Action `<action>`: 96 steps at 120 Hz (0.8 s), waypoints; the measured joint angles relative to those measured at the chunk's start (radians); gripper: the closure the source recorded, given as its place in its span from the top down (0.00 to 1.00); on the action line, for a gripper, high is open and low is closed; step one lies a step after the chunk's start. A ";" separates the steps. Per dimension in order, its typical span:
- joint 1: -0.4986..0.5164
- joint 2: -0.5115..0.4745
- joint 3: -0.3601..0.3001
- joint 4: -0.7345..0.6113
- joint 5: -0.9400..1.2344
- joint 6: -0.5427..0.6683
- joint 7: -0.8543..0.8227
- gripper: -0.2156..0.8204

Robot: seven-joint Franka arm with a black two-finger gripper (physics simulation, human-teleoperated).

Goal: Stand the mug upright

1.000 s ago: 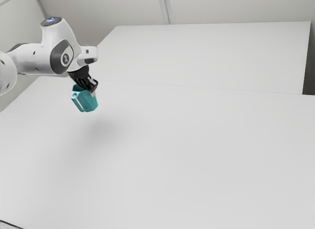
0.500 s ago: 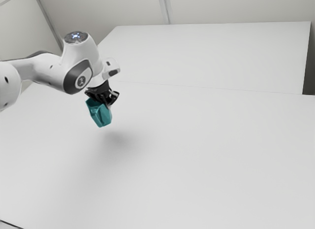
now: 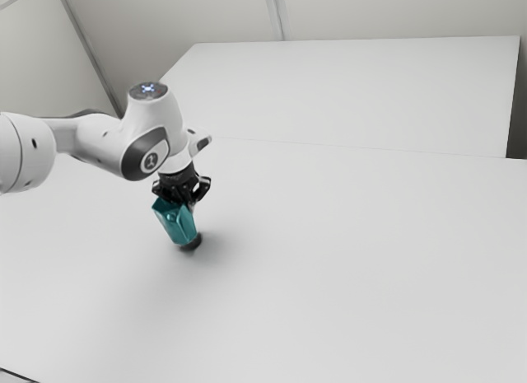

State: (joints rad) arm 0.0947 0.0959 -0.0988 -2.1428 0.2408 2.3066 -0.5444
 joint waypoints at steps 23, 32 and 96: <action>-0.004 0.028 0.000 0.001 0.000 0.018 -0.085 0.04; -0.003 0.031 -0.003 0.001 -0.001 0.023 -0.112 0.04; -0.023 -0.063 -0.036 0.004 0.003 -0.019 -0.208 0.71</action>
State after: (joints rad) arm 0.0719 0.0330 -0.1350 -2.1392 0.2434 2.2874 -0.7526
